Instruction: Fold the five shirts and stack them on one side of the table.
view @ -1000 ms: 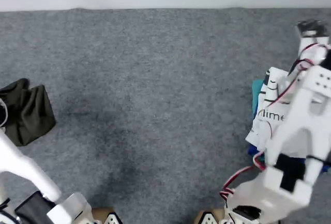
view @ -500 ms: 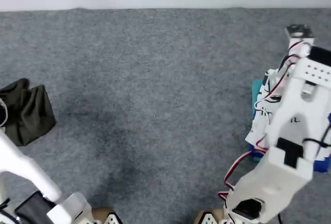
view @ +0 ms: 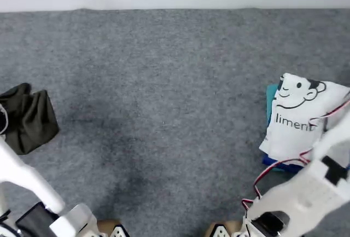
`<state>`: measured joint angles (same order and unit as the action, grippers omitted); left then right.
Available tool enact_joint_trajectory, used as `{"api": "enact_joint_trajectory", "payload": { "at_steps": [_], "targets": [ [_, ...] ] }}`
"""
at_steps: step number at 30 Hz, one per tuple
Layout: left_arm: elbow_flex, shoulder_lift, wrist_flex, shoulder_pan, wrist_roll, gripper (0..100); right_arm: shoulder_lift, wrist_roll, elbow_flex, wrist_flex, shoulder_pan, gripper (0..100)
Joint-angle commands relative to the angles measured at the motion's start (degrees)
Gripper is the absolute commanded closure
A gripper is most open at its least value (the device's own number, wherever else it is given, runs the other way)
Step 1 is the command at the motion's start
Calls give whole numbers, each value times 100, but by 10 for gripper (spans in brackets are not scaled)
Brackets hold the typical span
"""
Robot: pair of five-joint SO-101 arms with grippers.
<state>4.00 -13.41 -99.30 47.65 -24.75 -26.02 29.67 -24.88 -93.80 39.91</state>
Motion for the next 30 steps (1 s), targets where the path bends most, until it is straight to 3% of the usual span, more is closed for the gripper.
{"api": "enact_joint_trajectory", "payload": {
  "at_steps": [1,3,10,14,18,25,30],
  "targets": [
    [22,-255,-70,-35,-62,938,66,35,-607,-426,-171,990],
    [31,-255,-70,-35,-70,938,356,35,-993,-919,-365,990],
    [48,-237,-35,0,-70,938,1982,35,-835,-910,-954,990],
    [-110,-149,281,123,-413,932,2782,26,167,-910,-1332,990],
    [-479,246,466,114,-1081,838,3688,-519,1442,-910,-1631,990],
    [-505,1714,1099,79,-1099,793,4892,-949,3446,-901,-2273,990],
    [-505,2787,1521,-220,-1257,793,5358,-1213,4053,-892,-2501,990]
  ]
}}
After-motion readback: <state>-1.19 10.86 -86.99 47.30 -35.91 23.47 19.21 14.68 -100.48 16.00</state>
